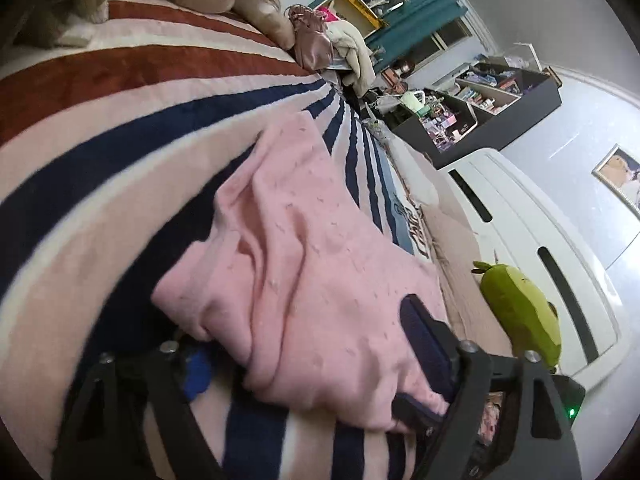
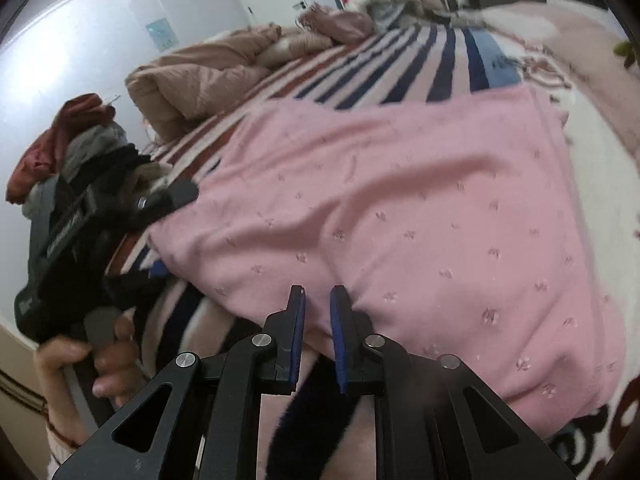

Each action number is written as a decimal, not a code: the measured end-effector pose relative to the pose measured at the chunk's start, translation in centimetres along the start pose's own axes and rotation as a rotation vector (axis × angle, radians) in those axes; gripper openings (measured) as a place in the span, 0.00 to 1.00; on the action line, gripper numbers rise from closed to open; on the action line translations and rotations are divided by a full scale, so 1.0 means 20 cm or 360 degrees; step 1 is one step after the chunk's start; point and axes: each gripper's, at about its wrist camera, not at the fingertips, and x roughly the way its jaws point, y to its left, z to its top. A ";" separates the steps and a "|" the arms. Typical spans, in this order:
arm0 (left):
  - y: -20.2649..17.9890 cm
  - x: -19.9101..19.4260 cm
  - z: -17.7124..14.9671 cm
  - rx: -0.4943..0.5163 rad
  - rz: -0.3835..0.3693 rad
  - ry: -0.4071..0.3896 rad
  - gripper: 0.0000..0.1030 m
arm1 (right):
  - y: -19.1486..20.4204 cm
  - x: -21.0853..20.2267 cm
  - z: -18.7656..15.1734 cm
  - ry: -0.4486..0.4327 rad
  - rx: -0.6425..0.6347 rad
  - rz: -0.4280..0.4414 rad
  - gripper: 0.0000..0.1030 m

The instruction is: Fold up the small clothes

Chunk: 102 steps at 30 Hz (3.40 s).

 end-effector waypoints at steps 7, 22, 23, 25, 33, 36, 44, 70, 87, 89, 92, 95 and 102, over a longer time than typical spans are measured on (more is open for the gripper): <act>-0.12 0.03 0.05 0.0231 0.0104 0.0018 0.18 | -0.08 -0.14 0.00 -0.0023 0.0074 0.0157 0.08; -0.96 0.26 -0.25 0.1244 -0.0093 0.0300 0.14 | -0.65 -0.88 -0.14 -0.0548 0.0379 0.0071 0.20; -1.00 0.34 -0.33 0.1317 -0.0118 0.0470 0.14 | -0.66 -0.89 -0.14 -0.0552 0.0388 0.0069 0.20; -1.02 0.43 -0.45 0.1425 -0.0087 0.0624 0.16 | -0.70 -0.91 -0.17 -0.0555 0.0409 0.0074 0.20; -0.97 0.45 -0.49 0.1236 -0.0315 0.0761 0.50 | -0.77 -0.89 -0.19 -0.0500 0.0449 0.0067 0.20; -0.98 0.35 -0.48 0.1190 -0.0373 0.0753 0.57 | -0.76 -0.88 -0.17 -0.0482 0.0425 0.0050 0.20; -0.84 0.05 -0.28 0.1118 -0.0226 0.0482 0.62 | -0.49 -0.78 0.01 -0.0404 0.0165 0.0031 0.37; -0.45 0.03 0.09 0.0884 -0.0075 0.0216 0.67 | -0.04 -0.02 0.50 0.0269 -0.0640 -0.0466 0.77; -0.57 0.25 -0.04 0.0882 -0.0268 0.0485 0.73 | -0.79 -0.48 0.47 0.0013 0.0147 -0.0432 0.55; -0.59 0.31 -0.08 0.0865 -0.0280 0.0547 0.73 | -0.74 -0.48 0.35 0.0096 0.0161 -0.0223 0.54; -0.60 0.37 -0.15 0.0859 -0.0253 0.0646 0.69 | -0.66 -0.45 0.18 0.0207 0.0062 -0.0207 0.46; -0.60 0.37 -0.23 0.0877 -0.0279 0.0726 0.46 | -0.61 -0.43 0.02 0.0227 0.0100 -0.0101 0.31; -0.62 0.31 -0.24 0.0964 -0.0231 0.0738 0.46 | -0.65 -0.48 0.01 0.0214 0.0163 -0.0010 0.34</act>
